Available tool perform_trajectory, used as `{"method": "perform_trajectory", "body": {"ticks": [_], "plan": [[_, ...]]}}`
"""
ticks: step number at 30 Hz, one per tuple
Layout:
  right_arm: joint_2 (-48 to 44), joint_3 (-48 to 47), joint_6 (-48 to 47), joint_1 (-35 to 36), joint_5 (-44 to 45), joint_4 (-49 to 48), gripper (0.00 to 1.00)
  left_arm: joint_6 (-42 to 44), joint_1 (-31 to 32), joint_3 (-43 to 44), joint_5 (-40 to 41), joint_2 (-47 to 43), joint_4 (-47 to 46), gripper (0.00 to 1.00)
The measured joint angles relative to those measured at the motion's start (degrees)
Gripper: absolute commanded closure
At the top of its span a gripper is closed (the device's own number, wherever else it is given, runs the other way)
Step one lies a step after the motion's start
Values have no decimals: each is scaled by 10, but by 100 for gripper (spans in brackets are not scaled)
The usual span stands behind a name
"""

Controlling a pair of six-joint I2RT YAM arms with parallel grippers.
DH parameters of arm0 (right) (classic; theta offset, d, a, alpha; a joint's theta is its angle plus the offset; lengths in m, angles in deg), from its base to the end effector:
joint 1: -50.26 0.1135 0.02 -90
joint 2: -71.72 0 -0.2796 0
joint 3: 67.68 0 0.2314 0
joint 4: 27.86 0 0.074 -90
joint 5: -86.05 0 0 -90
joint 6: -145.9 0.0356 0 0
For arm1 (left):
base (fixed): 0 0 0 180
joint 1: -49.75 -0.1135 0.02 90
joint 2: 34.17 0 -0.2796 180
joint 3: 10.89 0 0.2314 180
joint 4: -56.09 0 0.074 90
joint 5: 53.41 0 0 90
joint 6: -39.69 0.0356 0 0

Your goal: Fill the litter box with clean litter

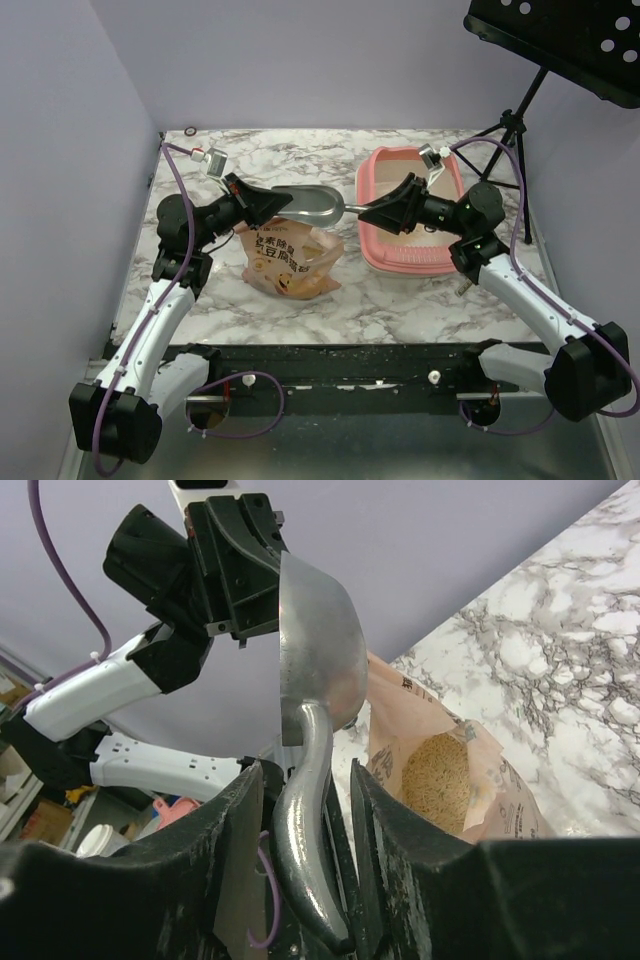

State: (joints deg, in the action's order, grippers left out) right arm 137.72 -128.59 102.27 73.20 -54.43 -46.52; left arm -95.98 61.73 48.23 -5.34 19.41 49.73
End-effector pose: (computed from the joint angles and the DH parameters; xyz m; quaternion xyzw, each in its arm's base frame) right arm 0.2018 0.1152 0.3711 -0.2144 0.6159 0.6211 0.4346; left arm 0.1737 -0.0612 0.3816 0.0955 0.6436 -0.5471 0.5267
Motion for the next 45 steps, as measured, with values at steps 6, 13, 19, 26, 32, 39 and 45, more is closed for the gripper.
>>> {"method": "perform_trajectory", "body": {"ticks": [6,13,19,26,32,39,45], "plan": [[8,-3,-1,2,0,-2,60,0,0,0,-2,0,0,100],[16,-9,-1,9,-1,-8,69,0,0,0,-2,4,-2,100],[19,-13,-7,11,-4,-8,100,0,-1,-1,-5,5,-4,100],[15,-14,-25,13,-2,12,100,10,-2,-1,-11,5,-2,56],[-34,-16,-75,15,18,111,100,86,-2,49,-38,12,69,52],[-167,-51,-150,15,107,279,100,195,0,114,-30,-1,190,46],[-230,-74,-169,15,163,383,100,372,46,204,83,-2,368,35]]}}
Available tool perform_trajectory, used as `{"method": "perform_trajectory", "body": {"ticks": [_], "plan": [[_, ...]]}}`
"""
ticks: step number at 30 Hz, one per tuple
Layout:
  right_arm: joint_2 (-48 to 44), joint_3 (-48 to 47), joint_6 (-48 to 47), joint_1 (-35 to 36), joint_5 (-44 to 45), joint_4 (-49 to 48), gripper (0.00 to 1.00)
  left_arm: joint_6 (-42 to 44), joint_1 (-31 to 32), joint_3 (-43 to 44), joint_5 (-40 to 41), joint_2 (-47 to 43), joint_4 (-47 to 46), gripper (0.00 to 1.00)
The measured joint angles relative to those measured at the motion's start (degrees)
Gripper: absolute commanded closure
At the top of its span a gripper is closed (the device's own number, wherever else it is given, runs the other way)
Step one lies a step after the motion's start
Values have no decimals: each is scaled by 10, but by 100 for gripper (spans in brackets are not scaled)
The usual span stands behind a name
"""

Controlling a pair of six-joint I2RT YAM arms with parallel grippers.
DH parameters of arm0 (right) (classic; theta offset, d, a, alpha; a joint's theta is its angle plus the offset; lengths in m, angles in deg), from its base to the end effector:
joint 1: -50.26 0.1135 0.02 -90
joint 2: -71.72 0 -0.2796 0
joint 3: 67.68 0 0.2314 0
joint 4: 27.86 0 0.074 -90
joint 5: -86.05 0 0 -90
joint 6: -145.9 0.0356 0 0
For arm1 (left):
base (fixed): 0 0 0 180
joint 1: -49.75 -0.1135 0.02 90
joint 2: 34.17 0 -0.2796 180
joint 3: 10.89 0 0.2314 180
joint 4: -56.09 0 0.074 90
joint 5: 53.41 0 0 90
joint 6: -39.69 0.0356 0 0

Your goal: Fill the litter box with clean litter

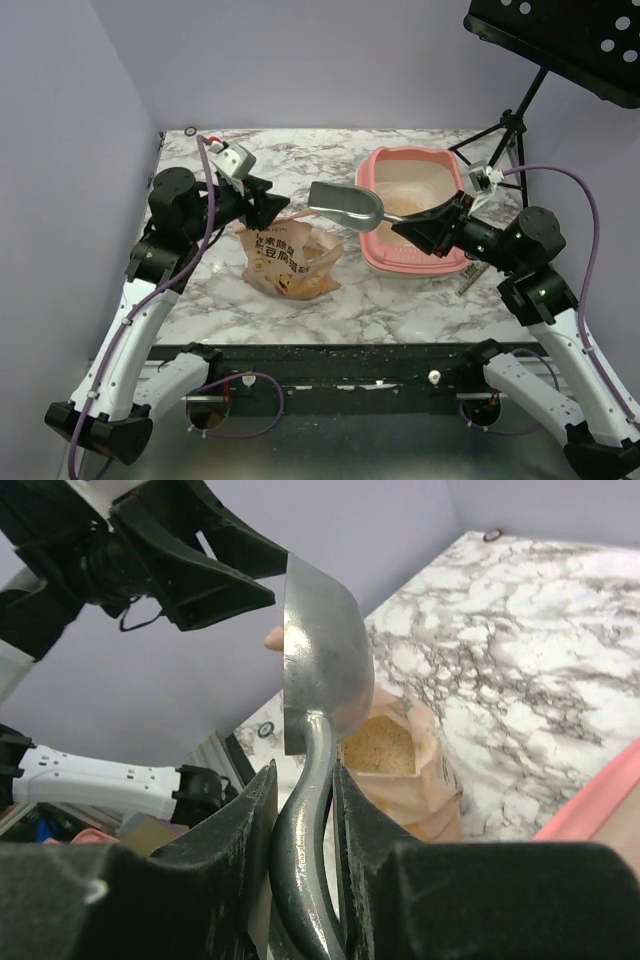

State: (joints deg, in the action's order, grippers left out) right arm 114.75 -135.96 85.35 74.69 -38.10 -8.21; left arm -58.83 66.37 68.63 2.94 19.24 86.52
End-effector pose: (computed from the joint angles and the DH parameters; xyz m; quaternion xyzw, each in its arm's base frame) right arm 0.1082 0.0711 0.4131 -0.1892 0.6510 0.4967 0.5419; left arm 0.1519 -0.0659 0.4320 0.2459 0.6862 -0.3488 0.5891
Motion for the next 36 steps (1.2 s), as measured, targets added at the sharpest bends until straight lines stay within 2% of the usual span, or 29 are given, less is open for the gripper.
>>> {"method": "perform_trajectory", "body": {"ticks": [6,11,20,27,29,31,32,33,34,35,36], "plan": [[-14,1,-13,0,13,77,100,162,81,27,111,0,139,25],[-37,19,-26,0,19,107,100,243,120,33,158,4,212,22],[-74,49,-37,0,19,127,100,308,128,28,219,30,250,19],[-80,60,-40,0,19,128,100,329,128,22,225,64,251,23],[-80,62,-40,0,19,129,100,333,128,20,219,79,251,30],[-78,62,-40,0,19,133,100,336,128,17,209,94,252,41],[-76,62,-41,0,19,136,100,338,128,15,202,99,254,51],[-75,62,-41,0,20,139,100,338,128,14,198,106,254,71],[-73,62,-42,0,21,143,100,338,128,13,191,110,255,85],[-71,62,-43,0,23,147,100,340,128,13,188,111,255,95],[-68,62,-45,0,26,152,100,343,128,13,185,111,254,100]]}}
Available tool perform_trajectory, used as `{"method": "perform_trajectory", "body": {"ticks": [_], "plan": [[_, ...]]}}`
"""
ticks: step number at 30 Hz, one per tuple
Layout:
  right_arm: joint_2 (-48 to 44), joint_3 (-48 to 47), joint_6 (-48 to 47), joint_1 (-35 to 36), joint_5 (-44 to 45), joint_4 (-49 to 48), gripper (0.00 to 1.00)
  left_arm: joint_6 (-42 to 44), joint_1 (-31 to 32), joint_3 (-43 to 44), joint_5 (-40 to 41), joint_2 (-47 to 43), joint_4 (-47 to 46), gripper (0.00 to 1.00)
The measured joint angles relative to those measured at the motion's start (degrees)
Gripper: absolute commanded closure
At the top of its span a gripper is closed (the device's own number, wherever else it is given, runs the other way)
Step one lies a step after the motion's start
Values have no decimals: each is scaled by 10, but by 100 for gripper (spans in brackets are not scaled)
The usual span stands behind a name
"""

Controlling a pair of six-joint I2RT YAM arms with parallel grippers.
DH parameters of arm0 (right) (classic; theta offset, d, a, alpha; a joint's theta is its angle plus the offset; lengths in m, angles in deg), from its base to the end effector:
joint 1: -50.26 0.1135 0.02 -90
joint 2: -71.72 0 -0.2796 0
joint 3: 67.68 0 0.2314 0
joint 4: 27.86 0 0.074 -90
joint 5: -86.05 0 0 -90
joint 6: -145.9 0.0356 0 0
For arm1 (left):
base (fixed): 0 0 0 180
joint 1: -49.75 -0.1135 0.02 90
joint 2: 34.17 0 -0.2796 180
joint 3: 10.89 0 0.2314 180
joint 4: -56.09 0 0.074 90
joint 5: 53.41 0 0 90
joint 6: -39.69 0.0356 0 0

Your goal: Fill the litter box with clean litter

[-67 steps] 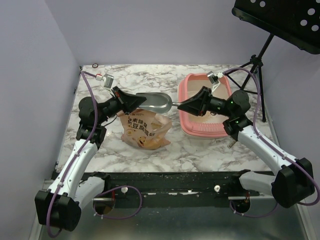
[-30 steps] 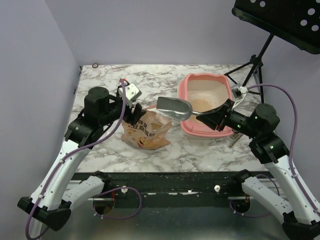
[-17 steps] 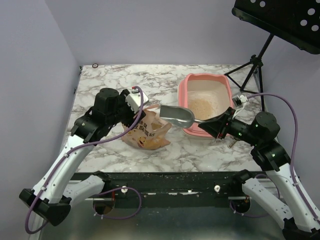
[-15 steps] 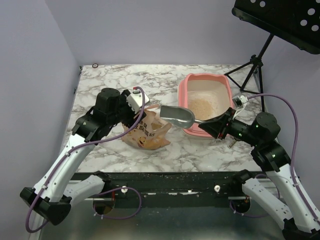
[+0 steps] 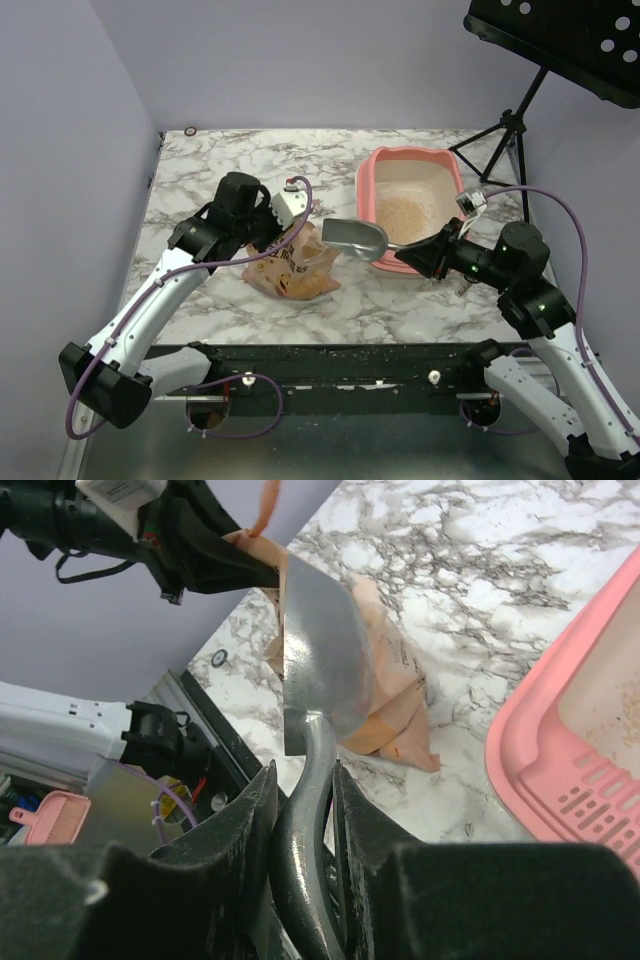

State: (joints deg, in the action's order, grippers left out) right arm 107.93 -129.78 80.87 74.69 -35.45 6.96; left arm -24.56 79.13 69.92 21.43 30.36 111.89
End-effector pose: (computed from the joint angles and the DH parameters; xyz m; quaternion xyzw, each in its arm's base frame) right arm 0.0885 0.0606 0.3635 -0.1730 0.7323 0.4488 0.4821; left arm 0.1745 -0.1089 0.3618 0.4648 0.7688 -0.1326 0.4187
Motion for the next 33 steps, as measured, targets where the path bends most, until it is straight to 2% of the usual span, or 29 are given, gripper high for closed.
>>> {"method": "perform_trajectory", "body": {"ticks": [5,15,25,33], "plan": [[25,-8,-11,0,16,21,100,-10,0,-14,-14,-12,-5,100],[101,-89,-43,6,16,68,100,-63,31,-89,18,-126,-18,100],[186,-222,-131,65,26,187,100,-121,54,-172,84,-230,-80,100],[249,-240,-152,125,65,232,100,-138,56,-200,92,-263,-103,100]]}}
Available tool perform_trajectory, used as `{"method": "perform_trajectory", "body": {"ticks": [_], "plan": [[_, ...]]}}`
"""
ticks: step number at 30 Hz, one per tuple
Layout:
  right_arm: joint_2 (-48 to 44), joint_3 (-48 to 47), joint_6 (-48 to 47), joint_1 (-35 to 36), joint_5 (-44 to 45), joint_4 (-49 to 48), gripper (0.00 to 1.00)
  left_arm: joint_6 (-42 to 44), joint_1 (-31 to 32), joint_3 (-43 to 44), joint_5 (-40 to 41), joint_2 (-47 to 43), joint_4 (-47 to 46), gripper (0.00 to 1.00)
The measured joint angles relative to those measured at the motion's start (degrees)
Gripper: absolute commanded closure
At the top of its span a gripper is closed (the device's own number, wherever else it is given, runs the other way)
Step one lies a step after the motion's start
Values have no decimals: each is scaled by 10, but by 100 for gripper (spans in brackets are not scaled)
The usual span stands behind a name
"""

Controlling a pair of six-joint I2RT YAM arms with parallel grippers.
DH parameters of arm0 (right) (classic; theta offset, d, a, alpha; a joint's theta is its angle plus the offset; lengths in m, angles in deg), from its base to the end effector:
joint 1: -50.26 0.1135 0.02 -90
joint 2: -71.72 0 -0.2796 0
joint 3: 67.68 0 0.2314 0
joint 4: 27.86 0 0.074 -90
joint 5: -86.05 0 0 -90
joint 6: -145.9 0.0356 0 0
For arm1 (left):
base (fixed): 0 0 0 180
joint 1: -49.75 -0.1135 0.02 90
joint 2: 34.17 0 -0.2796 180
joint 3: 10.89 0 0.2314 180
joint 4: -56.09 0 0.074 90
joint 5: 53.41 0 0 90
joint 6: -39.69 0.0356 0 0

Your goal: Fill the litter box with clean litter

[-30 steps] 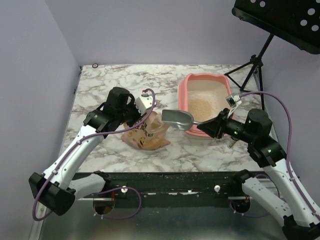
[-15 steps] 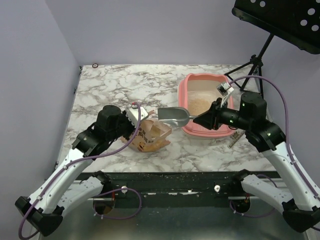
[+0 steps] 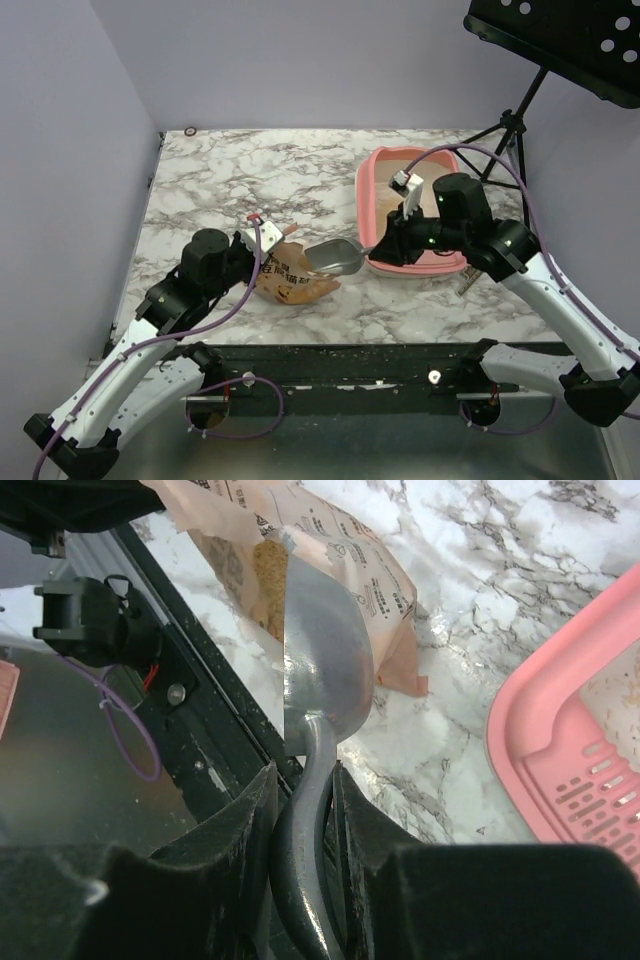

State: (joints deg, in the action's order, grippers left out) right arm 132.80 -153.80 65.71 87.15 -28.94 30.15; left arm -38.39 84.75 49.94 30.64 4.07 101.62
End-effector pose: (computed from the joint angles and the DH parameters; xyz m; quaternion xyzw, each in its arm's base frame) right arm 0.1378 0.1222 0.3983 -0.3013 0.8099 0.3593 0.3526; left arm 0.0919 -0.0689 0.3328 0.3577 0.7522 -0.1527 0.5318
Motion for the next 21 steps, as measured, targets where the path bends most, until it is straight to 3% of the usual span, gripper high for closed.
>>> {"method": "perform_trajectory", "body": {"ticks": [13,21], "plan": [[78,-81,-28,87,80,45,100,-38,0,-5,-2,18,-37,100],[160,-121,-20,105,109,54,100,-63,0,-31,-36,20,-86,100]]}}
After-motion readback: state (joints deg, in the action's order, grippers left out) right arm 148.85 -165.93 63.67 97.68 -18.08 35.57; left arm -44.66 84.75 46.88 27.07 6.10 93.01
